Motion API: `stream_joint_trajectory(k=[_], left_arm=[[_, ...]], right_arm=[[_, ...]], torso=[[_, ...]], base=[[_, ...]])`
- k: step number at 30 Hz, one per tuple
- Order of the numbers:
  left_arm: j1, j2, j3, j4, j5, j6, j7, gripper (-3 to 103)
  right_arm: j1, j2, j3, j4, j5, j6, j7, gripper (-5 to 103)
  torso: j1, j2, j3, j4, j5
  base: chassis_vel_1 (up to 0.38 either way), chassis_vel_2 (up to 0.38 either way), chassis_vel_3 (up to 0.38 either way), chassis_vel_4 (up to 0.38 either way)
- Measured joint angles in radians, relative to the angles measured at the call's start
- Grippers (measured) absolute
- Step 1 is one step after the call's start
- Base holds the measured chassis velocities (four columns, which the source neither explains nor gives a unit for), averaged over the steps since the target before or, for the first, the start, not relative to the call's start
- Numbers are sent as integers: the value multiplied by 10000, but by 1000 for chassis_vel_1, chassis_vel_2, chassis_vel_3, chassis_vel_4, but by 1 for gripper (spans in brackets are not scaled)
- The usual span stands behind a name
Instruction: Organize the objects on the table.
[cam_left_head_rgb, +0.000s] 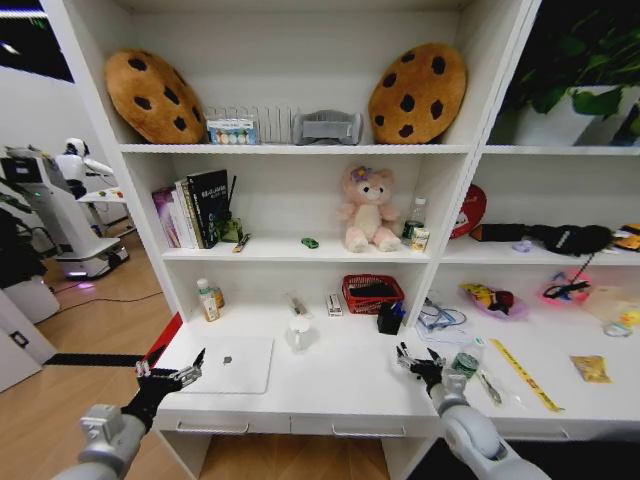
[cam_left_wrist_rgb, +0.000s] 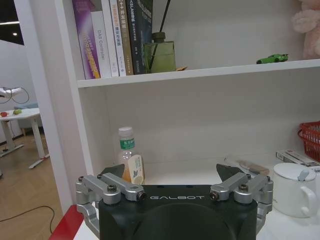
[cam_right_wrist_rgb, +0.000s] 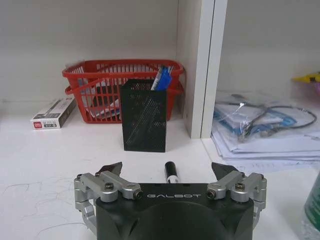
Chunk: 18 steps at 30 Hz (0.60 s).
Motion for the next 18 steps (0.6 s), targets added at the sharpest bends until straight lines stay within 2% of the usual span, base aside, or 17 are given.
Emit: stream_joint_trajectory(k=[1, 3, 6, 7, 10, 18], left_arm=[[0, 0, 0, 0, 0, 0, 0, 100], [0, 0, 0, 0, 0, 0, 1, 100], [0, 0, 0, 0, 0, 0, 1, 100], [0, 0, 0, 0, 0, 0, 0, 100], [0, 0, 0, 0, 0, 0, 0, 100], [0, 0, 0, 0, 0, 0, 0, 100]], right_arm=[[0, 0, 0, 0, 0, 0, 0, 100], [409, -46, -81, -181, 746, -473, 87, 99], [751, -125, -154, -391, 1285, -842, 135, 99], [923, -159, -200, -540, 1385, -927, 110, 95], [1152, -185, -244, -755, 1438, -987, 75, 101], [1368, -301, -243, -1244, 1061, -1011, -447, 91]], torso=[[0, 0, 0, 0, 0], [0, -1, 0, 0, 0], [0, 0, 0, -1, -1], [0, -1, 0, -1, -3], [0, 0, 0, 0, -1], [0, 0, 0, -4, -1]], base=[[0, 0, 0, 0], [0, 0, 0, 0], [0, 0, 0, 0], [0, 0, 0, 0], [0, 0, 0, 0], [0, 0, 0, 0]])
